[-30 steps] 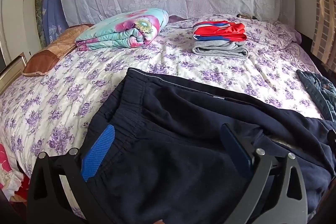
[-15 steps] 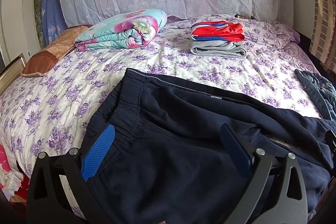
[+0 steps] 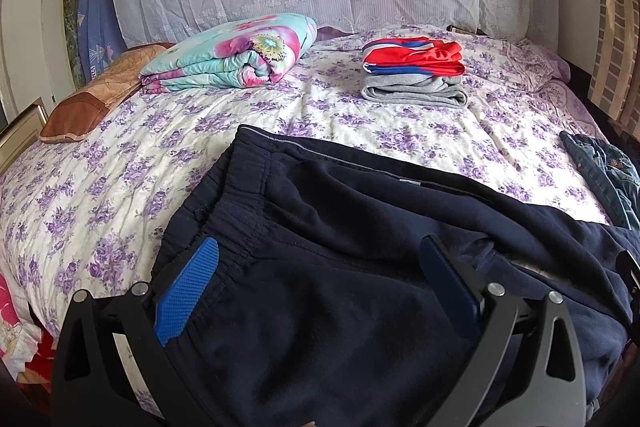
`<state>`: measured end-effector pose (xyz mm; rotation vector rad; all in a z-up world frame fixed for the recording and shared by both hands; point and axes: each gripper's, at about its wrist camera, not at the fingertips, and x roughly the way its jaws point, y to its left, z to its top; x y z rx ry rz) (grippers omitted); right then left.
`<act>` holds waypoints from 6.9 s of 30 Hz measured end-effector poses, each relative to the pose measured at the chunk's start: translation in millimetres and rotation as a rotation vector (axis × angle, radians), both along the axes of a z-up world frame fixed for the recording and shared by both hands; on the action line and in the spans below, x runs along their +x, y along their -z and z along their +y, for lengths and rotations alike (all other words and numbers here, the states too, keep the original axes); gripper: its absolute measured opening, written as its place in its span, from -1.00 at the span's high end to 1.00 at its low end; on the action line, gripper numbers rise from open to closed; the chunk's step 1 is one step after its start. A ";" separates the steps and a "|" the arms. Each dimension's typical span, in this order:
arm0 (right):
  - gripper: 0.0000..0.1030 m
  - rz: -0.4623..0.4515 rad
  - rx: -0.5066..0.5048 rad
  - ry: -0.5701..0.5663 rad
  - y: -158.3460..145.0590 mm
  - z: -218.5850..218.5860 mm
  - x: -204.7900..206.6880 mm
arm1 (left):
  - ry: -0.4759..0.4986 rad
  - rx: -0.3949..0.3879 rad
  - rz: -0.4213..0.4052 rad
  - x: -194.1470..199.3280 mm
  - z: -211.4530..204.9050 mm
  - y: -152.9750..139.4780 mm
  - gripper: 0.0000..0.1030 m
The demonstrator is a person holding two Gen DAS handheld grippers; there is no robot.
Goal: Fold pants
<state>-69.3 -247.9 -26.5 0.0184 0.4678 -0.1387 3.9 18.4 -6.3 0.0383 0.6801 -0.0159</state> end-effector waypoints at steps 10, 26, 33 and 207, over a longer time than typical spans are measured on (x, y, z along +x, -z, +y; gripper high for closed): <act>-0.93 0.003 0.001 -0.003 1.2 2.3 -0.2 | 0.000 -0.004 0.005 0.6 0.2 0.5 -0.91; -0.93 0.008 -0.010 -0.015 2.7 9.1 1.5 | 0.002 -0.006 0.009 1.8 -0.2 1.0 -0.91; -0.93 0.010 -0.019 -0.022 0.6 11.9 1.9 | 0.003 -0.007 0.010 0.9 -0.7 2.1 -0.91; -0.53 0.238 0.325 -0.057 -13.3 -168.8 0.6 | -0.112 -0.332 0.460 139.0 198.7 62.1 -0.32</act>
